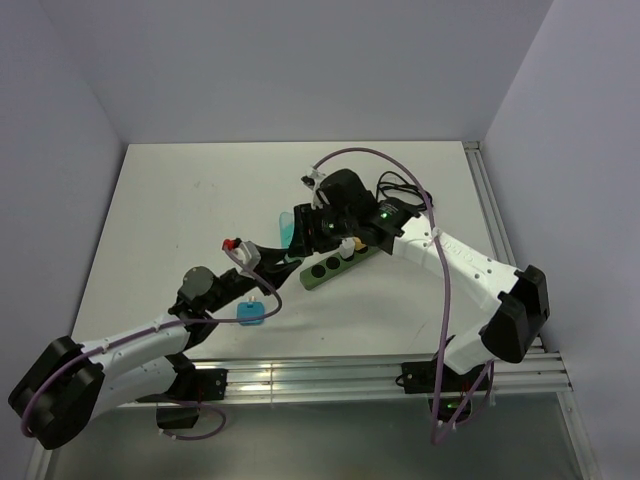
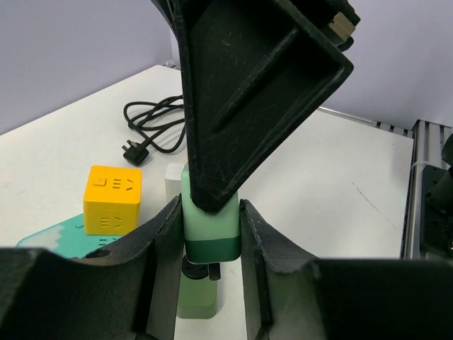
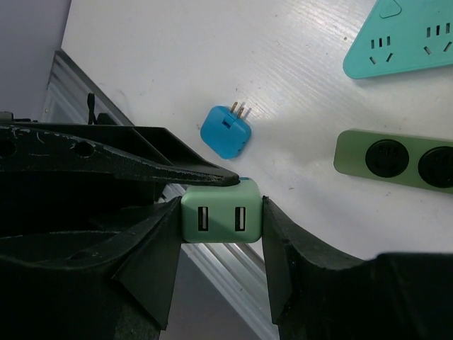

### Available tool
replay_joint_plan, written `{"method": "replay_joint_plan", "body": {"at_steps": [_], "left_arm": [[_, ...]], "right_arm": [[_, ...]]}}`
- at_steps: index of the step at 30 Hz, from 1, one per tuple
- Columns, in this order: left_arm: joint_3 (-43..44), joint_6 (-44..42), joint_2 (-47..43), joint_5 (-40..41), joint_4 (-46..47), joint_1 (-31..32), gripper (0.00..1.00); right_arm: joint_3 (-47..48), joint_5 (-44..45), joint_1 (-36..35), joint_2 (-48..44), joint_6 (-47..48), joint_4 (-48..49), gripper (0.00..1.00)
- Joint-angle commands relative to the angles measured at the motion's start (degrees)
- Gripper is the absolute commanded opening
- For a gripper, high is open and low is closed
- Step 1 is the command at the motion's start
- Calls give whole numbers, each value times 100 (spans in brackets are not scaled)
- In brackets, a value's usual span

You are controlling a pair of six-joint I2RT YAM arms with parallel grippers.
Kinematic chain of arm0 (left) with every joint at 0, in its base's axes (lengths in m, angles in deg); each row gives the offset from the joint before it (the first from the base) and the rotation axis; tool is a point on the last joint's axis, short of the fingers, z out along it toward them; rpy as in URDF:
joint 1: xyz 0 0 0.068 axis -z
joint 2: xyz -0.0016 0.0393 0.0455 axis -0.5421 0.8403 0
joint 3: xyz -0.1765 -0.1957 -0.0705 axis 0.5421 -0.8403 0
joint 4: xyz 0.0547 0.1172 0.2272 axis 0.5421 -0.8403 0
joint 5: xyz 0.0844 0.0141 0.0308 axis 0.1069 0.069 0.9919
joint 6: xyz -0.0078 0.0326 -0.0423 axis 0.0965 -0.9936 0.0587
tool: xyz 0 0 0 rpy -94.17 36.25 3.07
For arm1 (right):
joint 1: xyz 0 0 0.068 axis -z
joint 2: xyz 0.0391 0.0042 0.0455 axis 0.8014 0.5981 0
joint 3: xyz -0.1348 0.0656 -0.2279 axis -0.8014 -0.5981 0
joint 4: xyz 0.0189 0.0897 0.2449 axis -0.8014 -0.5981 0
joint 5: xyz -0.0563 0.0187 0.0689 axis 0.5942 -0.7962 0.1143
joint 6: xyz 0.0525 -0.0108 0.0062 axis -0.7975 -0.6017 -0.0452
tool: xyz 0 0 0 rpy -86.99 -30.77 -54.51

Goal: Insert the plug
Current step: Adjust the plug, then insert the plug into the socket.

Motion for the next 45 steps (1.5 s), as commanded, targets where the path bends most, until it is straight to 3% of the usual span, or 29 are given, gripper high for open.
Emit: {"method": "replay_joint_plan", "body": {"at_steps": [1, 2, 3, 4, 6, 9, 11, 18, 21, 24, 25, 26, 27, 32, 40, 45], "left_arm": [[64, -243, -157, 12, 132, 58, 0], [64, -243, -166, 30, 105, 58, 1], [81, -252, -183, 65, 96, 58, 4], [81, -217, -184, 92, 87, 58, 17], [64, -156, -184, 110, 131, 58, 34], [-138, 63, -245, 83, 508, 58, 72], [-235, 126, -254, 127, 579, 58, 88], [-516, 442, -596, 653, 668, 40, 90], [-604, 775, -763, 1145, 632, -30, 100], [-552, 1661, -781, 1708, 466, -363, 99], [-499, 2299, -764, 1718, 317, -747, 99], [-351, 2601, -659, 1579, -24, -986, 99], [59, 3544, -336, 1064, -671, -1971, 100], [1389, 4080, 823, 84, -2186, -2780, 100], [2768, 4582, 2452, -848, -2593, -3018, 100], [3262, 4661, 3156, -1112, -3058, -3018, 100]], "right_arm": [[273, -386, -1, 116, 123, -142, 46], [256, -378, -1, 125, 131, -151, 34], [264, -360, -1, 133, 132, -160, 28], [247, -325, -1, 125, 132, -160, 26], [177, -176, -1, 72, 123, -20, 25], [19, 202, 16, -95, 61, 226, 22], [-96, 378, 60, -200, 26, 341, 22], [-184, 1116, 306, -148, 201, 701, 21], [-254, 1467, 324, -34, 394, 981, 18], [-578, 1749, 324, 10, 553, 1595, 16], [-797, 1767, 324, 28, 588, 1789, 15], [-904, 1767, 324, 45, 641, 2148, 15], [-1279, 1941, 315, 141, 798, 2665, 14], [-1721, 1917, 324, 282, 940, 3660, 13], [-1924, 2004, 236, 652, 1212, 4603, 16], [-1705, 2258, 113, 1073, 1327, 4666, 16]]}}
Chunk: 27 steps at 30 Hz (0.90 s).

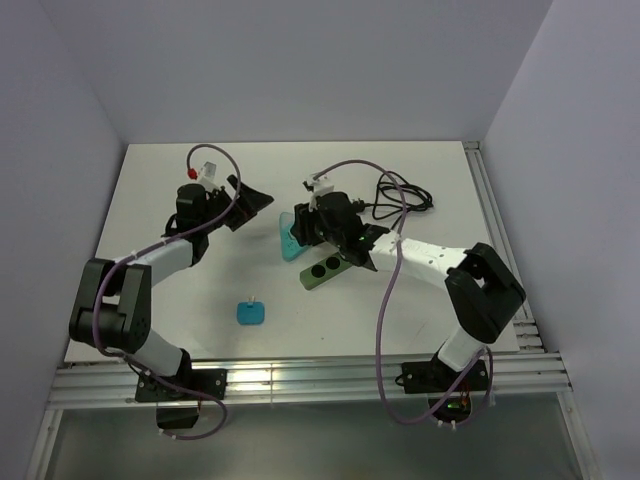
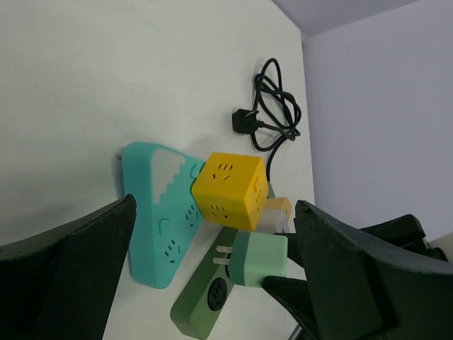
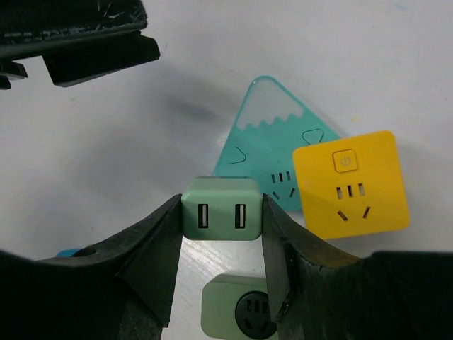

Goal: Insert the plug
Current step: Insert the plug into the socket.

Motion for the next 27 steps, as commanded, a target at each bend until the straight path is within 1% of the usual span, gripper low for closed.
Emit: {"method": "replay_joint_plan", "body": {"at_steps": [1, 7, 15, 27], "left_arm": [[449, 189, 196, -443, -355, -13, 100], [757, 259, 556, -610, -593, -13, 99], [855, 365, 821, -804, -690, -13, 100], [933, 259, 1199, -953, -778, 75, 100]], "right_arm": [[247, 277, -156, 280, 190, 449, 16], [379, 592, -305, 614, 217, 476, 16], [573, 848, -472, 984, 331, 405, 15], [538, 1077, -499, 878, 524, 397, 15]]}}
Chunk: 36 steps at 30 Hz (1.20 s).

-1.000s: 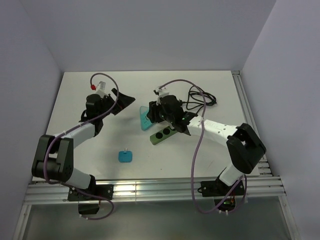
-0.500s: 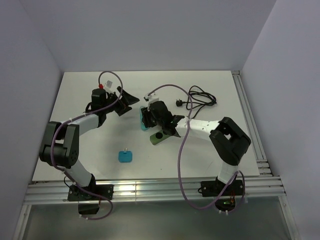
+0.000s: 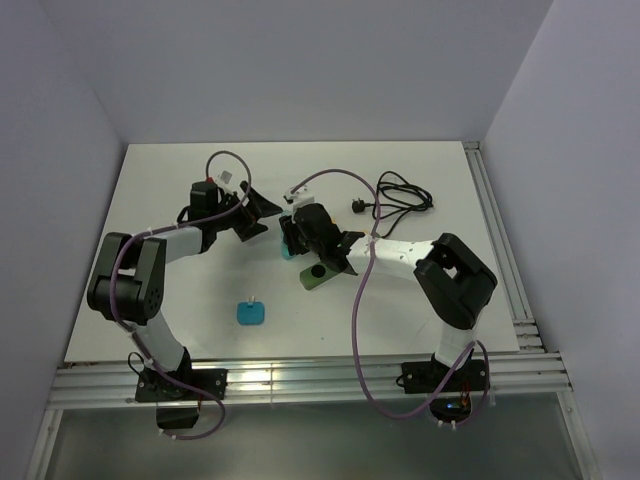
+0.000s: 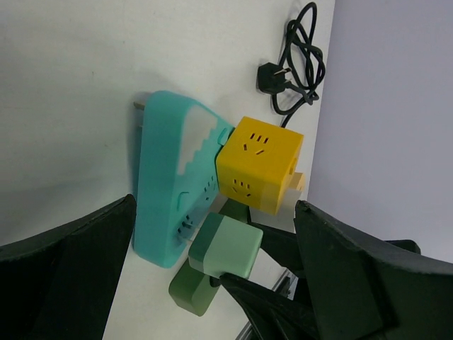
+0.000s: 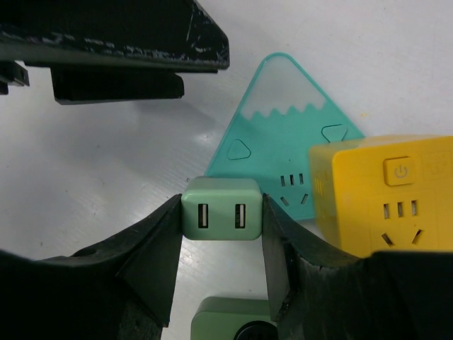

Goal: Insert the plug
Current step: Insert the plug into the socket.

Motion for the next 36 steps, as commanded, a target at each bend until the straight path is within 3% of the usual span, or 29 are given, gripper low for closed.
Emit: {"method": "replay_joint_plan", "body": {"at_steps": [1, 36], "left_arm": [[236, -42, 104, -169, 79, 66, 99], [448, 116, 666, -388, 167, 259, 100]], "right_arm": [[214, 272, -31, -90, 157, 185, 15], [284, 360, -172, 235, 192, -88, 15]]}}
